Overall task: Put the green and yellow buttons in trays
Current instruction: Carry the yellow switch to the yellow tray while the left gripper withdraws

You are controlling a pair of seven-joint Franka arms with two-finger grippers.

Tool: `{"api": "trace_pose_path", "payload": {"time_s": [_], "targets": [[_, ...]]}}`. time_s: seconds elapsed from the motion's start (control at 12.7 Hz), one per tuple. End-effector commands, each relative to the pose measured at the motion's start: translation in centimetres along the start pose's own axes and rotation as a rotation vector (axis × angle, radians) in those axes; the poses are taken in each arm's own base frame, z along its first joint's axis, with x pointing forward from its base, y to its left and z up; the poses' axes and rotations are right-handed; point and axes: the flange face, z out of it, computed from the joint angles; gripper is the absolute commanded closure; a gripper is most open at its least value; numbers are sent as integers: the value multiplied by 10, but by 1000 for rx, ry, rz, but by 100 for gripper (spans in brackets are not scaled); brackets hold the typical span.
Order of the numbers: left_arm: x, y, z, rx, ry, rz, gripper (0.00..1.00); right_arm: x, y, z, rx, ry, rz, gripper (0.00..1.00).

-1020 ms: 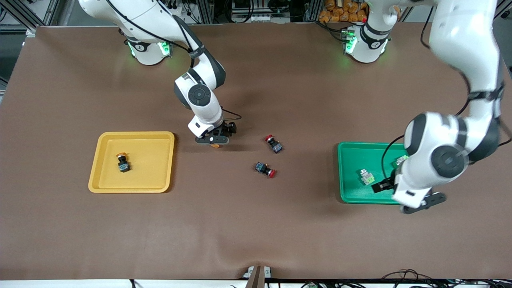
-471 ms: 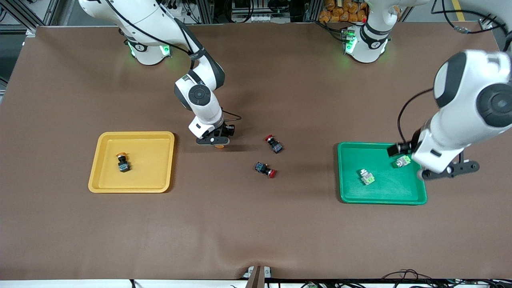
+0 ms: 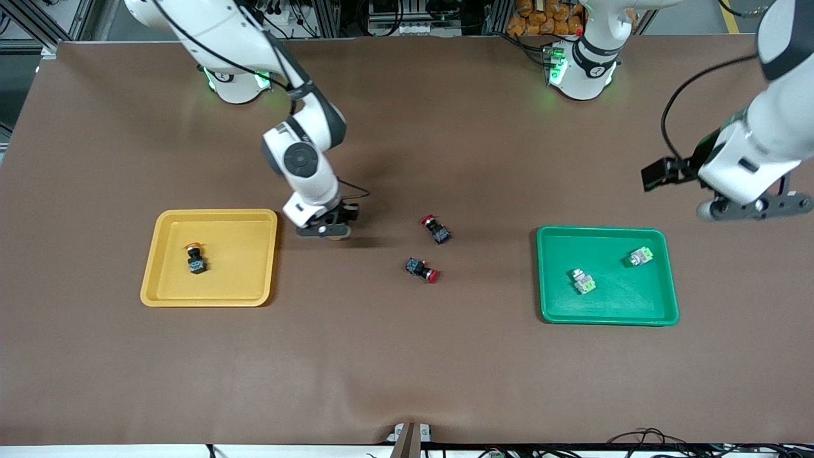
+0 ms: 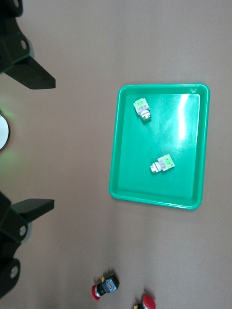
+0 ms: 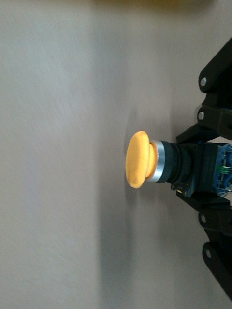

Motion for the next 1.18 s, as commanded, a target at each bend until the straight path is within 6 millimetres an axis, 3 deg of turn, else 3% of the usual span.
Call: {"api": "trace_pose_path", "payload": {"time_s": [0.0, 0.31, 0.55, 0.78, 0.94, 1.1], "targets": [[-33, -34, -20, -12, -5, 98, 0, -2, 22, -53, -25, -13, -33, 100], [-48, -71, -30, -4, -28, 244, 0, 40, 114, -74, -20, -22, -214, 100], [-56, -82, -39, -14, -8, 236, 0, 56, 186, -76, -15, -57, -316, 100], [-59, -78, -45, -20, 10, 239, 0, 56, 217, -57, -6, -64, -355, 100], [-57, -58, -45, -11, 22, 259, 0, 54, 222, -19, 1, -34, -367, 100], [-56, -68, -45, -17, 26, 239, 0, 54, 225, 25, 10, 5, -381, 100]]}}
